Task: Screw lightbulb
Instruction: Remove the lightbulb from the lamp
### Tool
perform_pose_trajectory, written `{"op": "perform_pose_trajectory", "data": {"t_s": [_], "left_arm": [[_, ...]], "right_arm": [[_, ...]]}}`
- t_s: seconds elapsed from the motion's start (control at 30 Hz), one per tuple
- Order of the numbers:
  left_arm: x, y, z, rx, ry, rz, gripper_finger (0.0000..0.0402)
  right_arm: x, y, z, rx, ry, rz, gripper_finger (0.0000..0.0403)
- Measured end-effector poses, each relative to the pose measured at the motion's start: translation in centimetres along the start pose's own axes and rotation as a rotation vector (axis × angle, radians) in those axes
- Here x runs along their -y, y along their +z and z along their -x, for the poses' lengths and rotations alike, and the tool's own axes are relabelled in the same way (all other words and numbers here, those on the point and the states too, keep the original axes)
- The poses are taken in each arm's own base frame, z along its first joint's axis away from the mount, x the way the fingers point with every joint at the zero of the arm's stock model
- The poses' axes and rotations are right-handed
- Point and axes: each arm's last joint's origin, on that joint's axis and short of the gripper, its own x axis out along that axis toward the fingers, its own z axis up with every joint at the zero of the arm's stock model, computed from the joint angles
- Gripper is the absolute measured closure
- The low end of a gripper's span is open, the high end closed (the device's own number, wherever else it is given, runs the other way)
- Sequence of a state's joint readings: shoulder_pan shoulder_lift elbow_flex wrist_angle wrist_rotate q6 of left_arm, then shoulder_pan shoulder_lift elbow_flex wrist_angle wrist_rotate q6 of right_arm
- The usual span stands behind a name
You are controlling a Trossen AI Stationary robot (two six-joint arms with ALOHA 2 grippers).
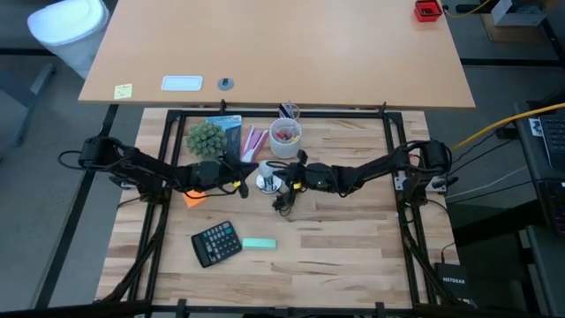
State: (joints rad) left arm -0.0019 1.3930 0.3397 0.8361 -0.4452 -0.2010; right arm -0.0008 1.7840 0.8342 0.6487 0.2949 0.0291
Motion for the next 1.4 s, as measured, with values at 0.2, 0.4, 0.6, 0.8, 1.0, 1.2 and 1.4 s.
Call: {"op": "perform_pose_trajectory", "data": {"t_s": [0.2,0.4,0.6,0.8,1.0,1.2,1.4], "left_arm": [[0.8,-0.2,0.3,-0.014,-0.046,0.019,0.04],[1.5,-0.7,0.7,-0.045,-0.105,0.007,0.04],[1.6,-0.4,0.7,-0.017,-0.103,0.018,0.04],[1.9,0.8,0.8,0.101,-0.127,0.019,0.04],[2.3,2.0,1.1,0.225,-0.14,-0.01,0.04],[1.2,2.1,0.8,0.231,0.017,-0.032,0.04],[-0.5,1.5,-0.1,0.154,0.106,-0.008,0.04]], "right_arm": [[0.4,-0.1,0.0,-0.006,-0.054,0.003,0.0391],[0.9,0.0,-0.2,0.002,-0.089,0.0,0.0391],[1.8,0.0,-0.4,-0.001,-0.102,-0.004,0.0391],[2.1,0.8,0.0,0.017,-0.121,0.043,0.0391],[1.8,2.8,1.6,0.056,-0.083,0.033,0.0391],[-1.3,3.6,3.1,0.08,0.152,0.054,0.0391],[-3.5,2.1,2.9,0.037,0.183,0.084,0.0391]]}}
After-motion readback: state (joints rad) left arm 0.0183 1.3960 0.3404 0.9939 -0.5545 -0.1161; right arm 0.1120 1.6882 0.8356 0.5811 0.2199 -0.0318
